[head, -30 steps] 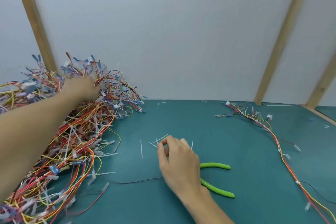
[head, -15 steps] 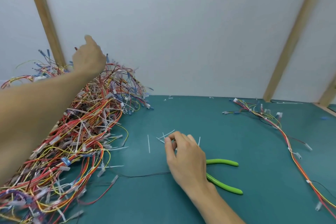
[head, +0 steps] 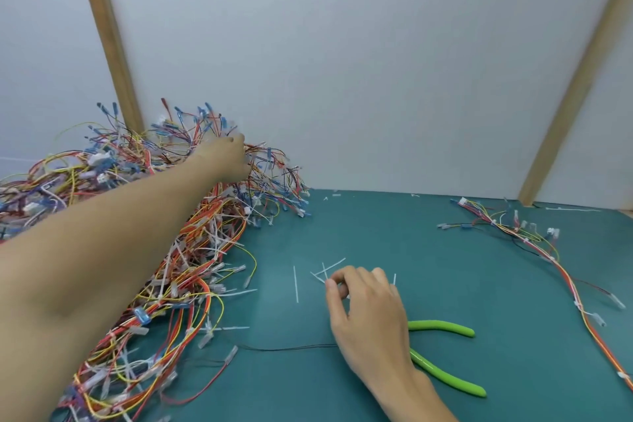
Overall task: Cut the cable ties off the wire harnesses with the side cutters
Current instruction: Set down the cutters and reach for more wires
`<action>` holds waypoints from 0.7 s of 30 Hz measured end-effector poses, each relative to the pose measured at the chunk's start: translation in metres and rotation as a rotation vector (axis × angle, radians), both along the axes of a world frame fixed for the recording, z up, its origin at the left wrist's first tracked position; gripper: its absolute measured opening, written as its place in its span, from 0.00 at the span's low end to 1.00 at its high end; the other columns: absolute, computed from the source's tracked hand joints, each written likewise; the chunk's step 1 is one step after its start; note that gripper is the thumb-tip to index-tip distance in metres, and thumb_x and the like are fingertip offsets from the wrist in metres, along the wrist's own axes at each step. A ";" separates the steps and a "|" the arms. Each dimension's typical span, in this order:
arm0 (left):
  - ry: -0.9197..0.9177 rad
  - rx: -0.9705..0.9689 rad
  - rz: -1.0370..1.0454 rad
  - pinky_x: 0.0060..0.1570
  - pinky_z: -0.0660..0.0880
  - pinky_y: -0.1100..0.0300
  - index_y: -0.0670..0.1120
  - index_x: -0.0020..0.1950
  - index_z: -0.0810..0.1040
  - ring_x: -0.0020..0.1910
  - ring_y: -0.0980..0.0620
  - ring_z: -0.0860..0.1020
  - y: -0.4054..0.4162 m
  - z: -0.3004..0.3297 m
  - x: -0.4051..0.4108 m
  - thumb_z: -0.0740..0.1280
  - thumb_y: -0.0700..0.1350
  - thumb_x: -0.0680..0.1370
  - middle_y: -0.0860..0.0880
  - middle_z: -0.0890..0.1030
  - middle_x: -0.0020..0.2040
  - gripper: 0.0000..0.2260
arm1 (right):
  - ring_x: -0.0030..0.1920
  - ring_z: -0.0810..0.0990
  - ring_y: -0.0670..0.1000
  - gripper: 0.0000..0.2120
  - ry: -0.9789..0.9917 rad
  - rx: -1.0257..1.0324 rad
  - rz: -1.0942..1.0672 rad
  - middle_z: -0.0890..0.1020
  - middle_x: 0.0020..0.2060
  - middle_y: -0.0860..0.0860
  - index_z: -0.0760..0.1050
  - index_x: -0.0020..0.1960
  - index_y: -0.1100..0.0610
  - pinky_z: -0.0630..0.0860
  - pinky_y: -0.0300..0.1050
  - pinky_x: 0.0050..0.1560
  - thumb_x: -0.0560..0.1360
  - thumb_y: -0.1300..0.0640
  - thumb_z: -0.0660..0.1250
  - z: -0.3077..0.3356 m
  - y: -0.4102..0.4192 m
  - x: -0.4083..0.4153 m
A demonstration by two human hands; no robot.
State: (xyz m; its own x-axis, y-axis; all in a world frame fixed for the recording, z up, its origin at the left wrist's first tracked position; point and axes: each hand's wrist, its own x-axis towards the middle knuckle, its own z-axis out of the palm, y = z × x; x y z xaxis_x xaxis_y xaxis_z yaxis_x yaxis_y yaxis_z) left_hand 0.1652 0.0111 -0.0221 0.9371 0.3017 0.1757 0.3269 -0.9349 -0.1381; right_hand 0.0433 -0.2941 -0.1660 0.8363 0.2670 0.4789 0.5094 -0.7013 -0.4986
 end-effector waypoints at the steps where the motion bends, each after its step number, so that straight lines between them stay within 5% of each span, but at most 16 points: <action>1: -0.024 -0.088 0.037 0.56 0.75 0.48 0.40 0.78 0.56 0.62 0.38 0.77 0.003 -0.007 0.003 0.61 0.57 0.81 0.39 0.76 0.67 0.33 | 0.44 0.70 0.45 0.09 -0.003 -0.001 0.001 0.75 0.38 0.38 0.75 0.46 0.45 0.71 0.46 0.48 0.82 0.46 0.60 0.000 0.000 0.000; 3: -0.167 -0.145 0.071 0.54 0.76 0.50 0.41 0.72 0.68 0.56 0.39 0.79 0.003 -0.015 0.009 0.63 0.62 0.79 0.41 0.81 0.56 0.31 | 0.44 0.70 0.45 0.10 -0.008 -0.004 0.007 0.75 0.39 0.38 0.75 0.46 0.44 0.70 0.45 0.49 0.82 0.45 0.58 0.000 0.001 0.000; 6: -0.227 0.093 0.007 0.57 0.75 0.49 0.43 0.49 0.81 0.50 0.42 0.79 -0.006 -0.014 0.018 0.64 0.62 0.78 0.46 0.79 0.40 0.22 | 0.44 0.70 0.44 0.11 -0.014 0.006 0.006 0.76 0.40 0.37 0.76 0.47 0.44 0.70 0.44 0.48 0.82 0.44 0.58 0.000 0.002 0.002; 9: -0.350 0.137 -0.050 0.63 0.70 0.43 0.42 0.52 0.82 0.56 0.40 0.78 -0.019 -0.004 0.022 0.64 0.57 0.81 0.42 0.81 0.51 0.18 | 0.45 0.70 0.44 0.11 -0.003 0.008 0.008 0.76 0.40 0.38 0.76 0.47 0.44 0.70 0.44 0.50 0.83 0.44 0.57 -0.001 0.001 0.002; 12: -0.798 -0.213 0.092 0.58 0.74 0.41 0.39 0.54 0.80 0.53 0.37 0.77 -0.023 0.020 0.020 0.60 0.52 0.84 0.39 0.77 0.55 0.18 | 0.44 0.69 0.43 0.13 -0.012 0.029 0.005 0.76 0.40 0.38 0.76 0.47 0.44 0.70 0.43 0.49 0.82 0.43 0.55 -0.001 0.000 0.002; 14: -0.939 -0.304 0.174 0.58 0.74 0.42 0.39 0.57 0.79 0.55 0.37 0.76 -0.019 0.032 0.015 0.58 0.50 0.84 0.39 0.77 0.57 0.17 | 0.45 0.69 0.44 0.14 -0.013 0.041 0.001 0.77 0.40 0.38 0.76 0.47 0.44 0.70 0.44 0.49 0.83 0.42 0.54 -0.002 -0.001 0.003; 16: -0.780 -0.248 -0.011 0.53 0.78 0.45 0.43 0.54 0.81 0.51 0.38 0.79 -0.021 0.035 0.007 0.59 0.49 0.82 0.41 0.81 0.53 0.14 | 0.45 0.70 0.44 0.14 -0.005 0.060 0.003 0.77 0.39 0.38 0.75 0.46 0.44 0.70 0.44 0.49 0.83 0.42 0.54 -0.003 -0.002 0.003; 19: -0.265 -0.003 -0.314 0.45 0.80 0.49 0.50 0.47 0.83 0.45 0.43 0.81 -0.043 0.022 -0.016 0.65 0.49 0.77 0.48 0.83 0.43 0.08 | 0.44 0.70 0.44 0.12 0.009 0.073 0.011 0.77 0.38 0.38 0.74 0.45 0.43 0.70 0.45 0.50 0.83 0.44 0.57 -0.001 -0.003 0.003; 21: -0.116 0.049 -0.366 0.46 0.79 0.51 0.52 0.49 0.84 0.50 0.44 0.81 -0.055 0.008 -0.029 0.67 0.49 0.75 0.50 0.83 0.48 0.07 | 0.44 0.71 0.44 0.10 0.028 0.093 0.007 0.77 0.37 0.38 0.72 0.43 0.43 0.70 0.45 0.49 0.83 0.45 0.59 0.001 -0.005 0.002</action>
State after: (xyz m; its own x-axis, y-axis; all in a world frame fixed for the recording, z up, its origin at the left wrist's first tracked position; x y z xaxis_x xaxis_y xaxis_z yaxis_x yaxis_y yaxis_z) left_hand 0.1361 -0.0443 -0.0137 0.9544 -0.0605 0.2923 -0.0114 -0.9859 -0.1669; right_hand 0.0455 -0.2987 -0.1652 0.8480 0.2288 0.4780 0.4992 -0.6478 -0.5755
